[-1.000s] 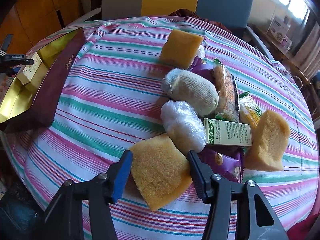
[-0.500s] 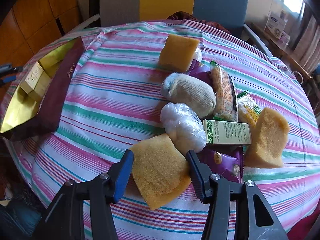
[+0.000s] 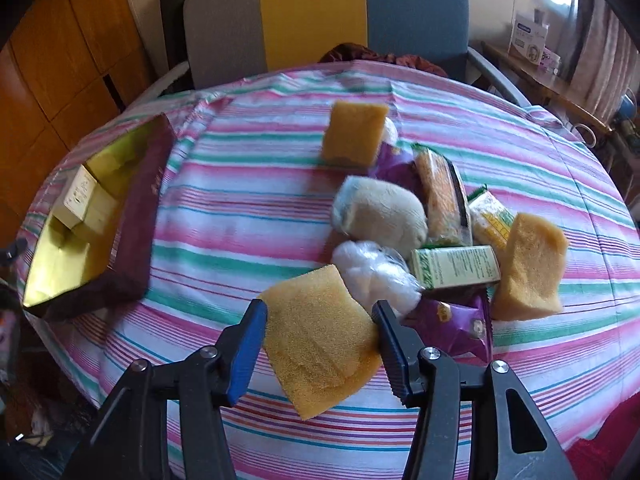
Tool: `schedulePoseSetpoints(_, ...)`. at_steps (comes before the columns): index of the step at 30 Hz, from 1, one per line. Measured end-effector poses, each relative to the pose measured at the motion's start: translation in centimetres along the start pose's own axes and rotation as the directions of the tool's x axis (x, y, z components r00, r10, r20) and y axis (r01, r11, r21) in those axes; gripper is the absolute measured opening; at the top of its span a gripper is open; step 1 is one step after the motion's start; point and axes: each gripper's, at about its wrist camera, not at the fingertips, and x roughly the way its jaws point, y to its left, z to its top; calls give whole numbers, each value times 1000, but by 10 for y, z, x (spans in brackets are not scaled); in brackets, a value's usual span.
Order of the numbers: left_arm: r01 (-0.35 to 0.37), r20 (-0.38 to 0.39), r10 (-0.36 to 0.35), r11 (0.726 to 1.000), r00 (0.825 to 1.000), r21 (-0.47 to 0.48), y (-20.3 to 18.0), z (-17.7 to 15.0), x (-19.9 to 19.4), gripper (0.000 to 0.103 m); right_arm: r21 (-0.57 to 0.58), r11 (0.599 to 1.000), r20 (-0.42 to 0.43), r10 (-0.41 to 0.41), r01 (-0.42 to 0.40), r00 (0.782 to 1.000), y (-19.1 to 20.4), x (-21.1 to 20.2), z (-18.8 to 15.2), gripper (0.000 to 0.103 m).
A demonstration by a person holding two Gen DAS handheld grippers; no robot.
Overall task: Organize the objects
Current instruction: 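Grasp a yellow sponge with the right tool and place it in the tray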
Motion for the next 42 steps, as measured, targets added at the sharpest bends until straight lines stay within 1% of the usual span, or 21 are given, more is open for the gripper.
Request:
schedulePoseSetpoints(2,5,7,-5,1000,1000,-5,0,-3,-4,61,-5,999,19,37,-37,999,12,-6,5,55)
schedulePoseSetpoints(5,-1,18,2,1000,1000,-9,2,-4,-8,61,-49,994,35,102,-101,994,43,-11,17,55)
schedulePoseSetpoints(8,-5,24,6,1000,1000,-24,8,-5,-10,61,-118,978,35,175,-170,984,83,-12,28,55)
schedulePoseSetpoints(12,-16,17,16,999,1000,-47,19,-7,-9,61,-185,944,3,278,-273,961,138,-6,42,55)
schedulePoseSetpoints(14,-20,13,21,998,1000,-67,27,-8,-8,61,-206,924,-25,325,-323,945,163,-1,47,55)
schedulePoseSetpoints(17,-37,9,38,994,999,-104,44,-10,-9,61,-202,891,-99,396,-408,913,198,16,55,56)
schedulePoseSetpoints(20,-64,11,66,988,998,-138,60,-12,-11,61,-175,870,-180,433,-461,884,234,42,61,57)
schedulePoseSetpoints(23,-94,7,96,981,995,-168,75,-14,-11,61,-131,862,-242,451,-489,859,265,69,65,57)
schedulePoseSetpoints(26,-121,7,124,975,992,-184,86,-15,-13,61,-65,859,-274,474,-508,837,288,92,69,59)
schedulePoseSetpoints(29,-133,18,140,971,990,-196,90,-15,-15,61,17,839,-287,525,-543,801,310,113,75,66)
schedulePoseSetpoints(30,-137,22,144,971,989,-196,91,-15,-16,61,38,828,-294,545,-560,785,315,117,76,66)
schedulePoseSetpoints(31,-142,25,150,971,988,-194,92,-15,-16,61,51,818,-295,560,-573,774,319,119,77,67)
schedulePoseSetpoints(32,-143,26,151,971,988,-193,92,-14,-16,61,58,810,-290,572,-583,767,322,119,77,69)
schedulePoseSetpoints(33,-141,27,149,971,988,-194,93,-14,-16,61,61,798,-280,590,-600,757,323,116,77,77)
schedulePoseSetpoints(34,-139,26,147,971,989,-193,93,-14,-15,61,57,791,-274,599,-609,753,324,114,77,81)
schedulePoseSetpoints(35,-139,22,145,972,989,-191,92,-15,-14,61,46,792,-267,598,-609,756,324,110,76,82)
schedulePoseSetpoints(36,-136,19,142,972,990,-190,92,-15,-13,61,25,798,-259,586,-602,767,322,105,75,82)
schedulePoseSetpoints(37,-130,18,135,973,991,-191,92,-14,-12,61,8,801,-253,580,-598,774,320,101,74,82)
schedulePoseSetpoints(42,-104,26,110,979,994,-174,84,-15,-14,61,-89,831,-198,525,-549,828,300,78,68,82)
